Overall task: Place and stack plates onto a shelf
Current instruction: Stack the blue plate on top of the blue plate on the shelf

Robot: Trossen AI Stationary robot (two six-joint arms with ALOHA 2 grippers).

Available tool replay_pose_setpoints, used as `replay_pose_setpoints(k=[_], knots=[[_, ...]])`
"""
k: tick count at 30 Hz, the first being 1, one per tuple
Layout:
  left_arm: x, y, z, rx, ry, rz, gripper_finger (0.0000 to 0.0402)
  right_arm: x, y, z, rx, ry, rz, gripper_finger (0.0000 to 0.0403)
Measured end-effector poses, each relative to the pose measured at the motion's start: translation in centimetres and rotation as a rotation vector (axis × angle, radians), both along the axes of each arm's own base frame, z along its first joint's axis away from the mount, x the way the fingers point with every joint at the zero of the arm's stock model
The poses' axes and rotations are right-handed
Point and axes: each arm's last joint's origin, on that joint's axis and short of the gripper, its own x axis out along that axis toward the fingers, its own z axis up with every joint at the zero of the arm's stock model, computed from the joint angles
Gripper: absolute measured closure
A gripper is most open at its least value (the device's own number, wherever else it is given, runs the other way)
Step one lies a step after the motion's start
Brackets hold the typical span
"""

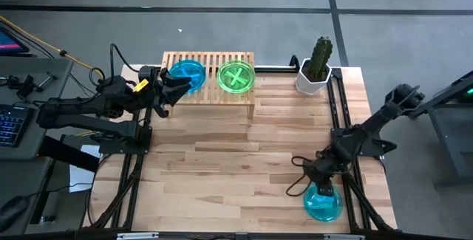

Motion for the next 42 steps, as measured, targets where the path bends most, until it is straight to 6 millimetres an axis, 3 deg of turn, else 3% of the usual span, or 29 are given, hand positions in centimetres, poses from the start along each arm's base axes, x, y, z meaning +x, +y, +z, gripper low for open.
replay_pose_setpoints(k=[5,22,32,42], knots=[[0.0,0.0,0.0,-0.001,0.0,0.0,0.0245,-0.8,0.1,-1.2,-0.106,-0.069,0.087,0.0199],[0.0,0.0,0.0,-0.001,0.001,0.004,0.0245,-2.7,1.2,-3.1,-0.095,-0.094,0.147,0.0204],[0.0,0.0,0.0,0.0,0.002,0.004,0.0245,-2.6,1.3,-3.7,-0.132,-0.079,0.137,0.0316],[0.0,0.0,0.0,0.0,0.005,0.004,0.0245,-2.3,1.7,-4.1,-0.125,-0.044,0.106,0.0393]])
